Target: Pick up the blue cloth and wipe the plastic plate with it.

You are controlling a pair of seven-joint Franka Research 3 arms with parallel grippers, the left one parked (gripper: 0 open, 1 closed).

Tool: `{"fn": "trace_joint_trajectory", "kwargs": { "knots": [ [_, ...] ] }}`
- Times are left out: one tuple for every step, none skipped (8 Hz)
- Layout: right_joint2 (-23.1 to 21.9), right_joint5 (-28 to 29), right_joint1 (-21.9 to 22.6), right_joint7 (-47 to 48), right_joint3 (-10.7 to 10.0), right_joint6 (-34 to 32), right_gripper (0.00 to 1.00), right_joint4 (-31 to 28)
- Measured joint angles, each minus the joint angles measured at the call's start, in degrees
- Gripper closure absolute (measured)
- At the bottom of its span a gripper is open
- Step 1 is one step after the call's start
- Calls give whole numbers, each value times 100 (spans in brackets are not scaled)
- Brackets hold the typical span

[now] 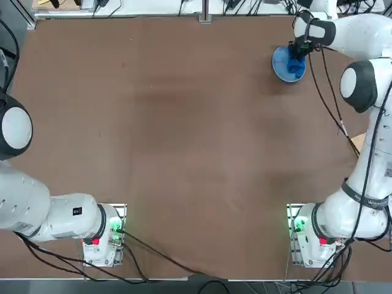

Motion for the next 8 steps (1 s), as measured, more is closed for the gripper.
{"fn": "trace_joint_trajectory", "kwargs": {
  "knots": [
    [-24,154,46,3,4,-116,90,0],
    [-31,330,113,17,5,-144,90,0],
    [-31,481,179,33,5,-137,90,2],
    [-31,560,228,35,5,-79,90,26],
    [-33,565,245,34,2,22,90,77],
    [-33,565,235,-8,-15,87,90,151],
    [-34,565,219,-107,-40,93,90,238],
    [-35,549,210,-248,-63,91,90,316]
  ]
}}
